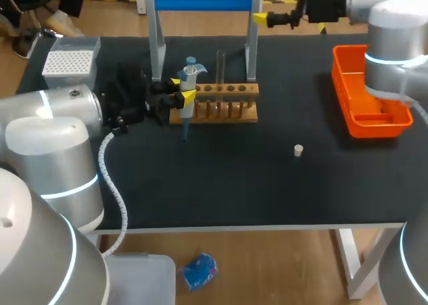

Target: Invert the test tube, pick up the pipette, mount the tip to pipette, aspirate from beaker and dispense into the tube, eject the tip, return the pipette, and cap with the stopper.

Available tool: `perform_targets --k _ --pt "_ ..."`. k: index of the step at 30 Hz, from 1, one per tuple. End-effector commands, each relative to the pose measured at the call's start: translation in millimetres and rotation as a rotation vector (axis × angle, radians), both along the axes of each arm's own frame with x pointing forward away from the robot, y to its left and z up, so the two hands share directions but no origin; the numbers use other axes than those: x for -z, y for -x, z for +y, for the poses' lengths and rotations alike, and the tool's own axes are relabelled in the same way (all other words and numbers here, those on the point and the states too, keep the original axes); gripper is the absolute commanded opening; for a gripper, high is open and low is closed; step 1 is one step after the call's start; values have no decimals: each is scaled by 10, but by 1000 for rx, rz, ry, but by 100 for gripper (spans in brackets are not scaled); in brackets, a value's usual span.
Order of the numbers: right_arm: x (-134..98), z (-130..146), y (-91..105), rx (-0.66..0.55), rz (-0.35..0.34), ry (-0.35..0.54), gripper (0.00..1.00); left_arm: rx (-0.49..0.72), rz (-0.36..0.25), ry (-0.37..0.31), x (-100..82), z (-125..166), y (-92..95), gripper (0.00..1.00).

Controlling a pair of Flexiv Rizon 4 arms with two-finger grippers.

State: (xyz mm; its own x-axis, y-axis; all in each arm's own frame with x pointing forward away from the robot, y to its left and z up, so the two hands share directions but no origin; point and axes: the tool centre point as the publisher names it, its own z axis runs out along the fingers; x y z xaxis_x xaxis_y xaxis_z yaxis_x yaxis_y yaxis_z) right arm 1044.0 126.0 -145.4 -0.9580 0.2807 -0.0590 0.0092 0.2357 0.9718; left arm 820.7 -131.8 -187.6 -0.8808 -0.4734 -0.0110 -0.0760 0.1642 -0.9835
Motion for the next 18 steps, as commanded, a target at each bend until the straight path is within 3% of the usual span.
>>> perform_targets --k 1,7,18 --pt "166 221 -206 -14 12 6 100 4 1 1 -6 18 6 0" --pt "300 274 -226 -20 14 -1 100 4 1 1 -6 18 6 0" --pt "301 286 -219 -24 -8 -8 100 4 1 1 -6 18 6 0"
